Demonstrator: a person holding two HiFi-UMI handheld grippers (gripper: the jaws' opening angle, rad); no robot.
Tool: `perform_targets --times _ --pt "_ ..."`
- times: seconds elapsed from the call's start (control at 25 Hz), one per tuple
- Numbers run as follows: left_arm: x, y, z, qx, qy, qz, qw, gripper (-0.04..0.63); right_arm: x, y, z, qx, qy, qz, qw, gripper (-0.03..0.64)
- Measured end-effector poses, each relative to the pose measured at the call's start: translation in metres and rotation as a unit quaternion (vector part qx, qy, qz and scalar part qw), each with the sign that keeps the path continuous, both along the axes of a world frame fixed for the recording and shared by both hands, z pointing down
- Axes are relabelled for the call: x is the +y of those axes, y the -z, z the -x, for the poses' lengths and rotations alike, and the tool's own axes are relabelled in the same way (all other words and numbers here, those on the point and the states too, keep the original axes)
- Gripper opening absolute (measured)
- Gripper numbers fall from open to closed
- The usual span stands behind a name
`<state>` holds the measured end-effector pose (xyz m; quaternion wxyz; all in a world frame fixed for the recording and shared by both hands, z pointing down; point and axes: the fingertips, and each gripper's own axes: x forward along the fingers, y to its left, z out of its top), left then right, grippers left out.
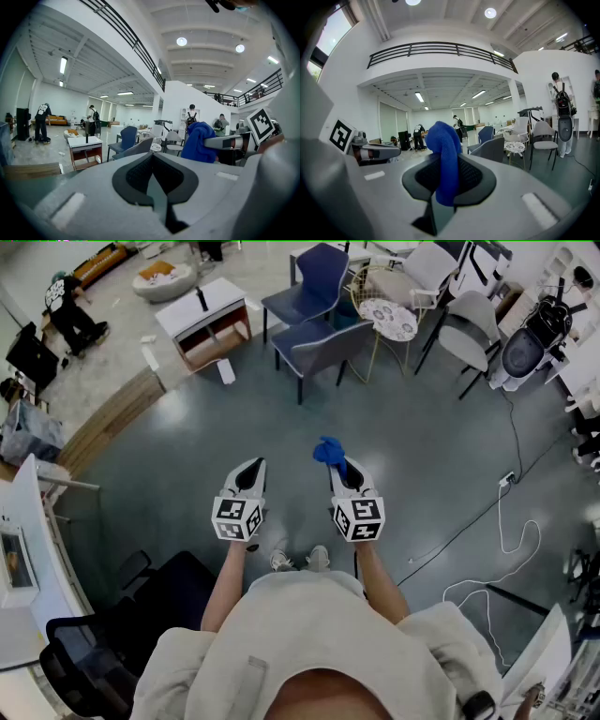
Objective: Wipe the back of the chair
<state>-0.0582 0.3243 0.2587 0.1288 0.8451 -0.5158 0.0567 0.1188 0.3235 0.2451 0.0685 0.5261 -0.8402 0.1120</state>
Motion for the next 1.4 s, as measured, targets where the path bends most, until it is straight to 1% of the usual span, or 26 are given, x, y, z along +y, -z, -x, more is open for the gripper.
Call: perform_targets --times 0.24,0.44,0.64,1.0,1.2,1.4 --pt "-0.001 -0.002 -0.004 -0.003 0.002 0.0 1.0 0.002 -0.001 -0.002 0.001 0.0 0.007 0.0 1.0 0.064" --pt "-0.005 -0.003 -0.009 -0.005 0.007 0.002 1.0 0.002 -0.006 -0.005 -0.005 -0.001 0.011 0.003 1.0 0.064" --pt "-0.01 -0.001 -0.013 -0.006 0.016 0.001 0.9999 0.002 -0.011 -0.006 -0.012 -0.021 0.017 0.003 1.0 0.066" --pt "-0.021 0.003 -0.031 -0.02 0.029 -0.001 0.9994 0.002 -0.027 -0.017 -0.021 -0.028 0.038 0.003 0.999 0.067" --pt "-0.025 -0.004 -0.028 -0.018 0.044 0.007 0.9988 0.002 -0.038 -0.023 -0.02 -0.036 0.044 0.009 0.998 0.067" --pt "-0.041 -0.014 -0.022 -0.018 0.051 0.019 0.9983 0.002 -0.055 -0.028 -0.016 -0.036 0.047 0.015 0.998 0.067"
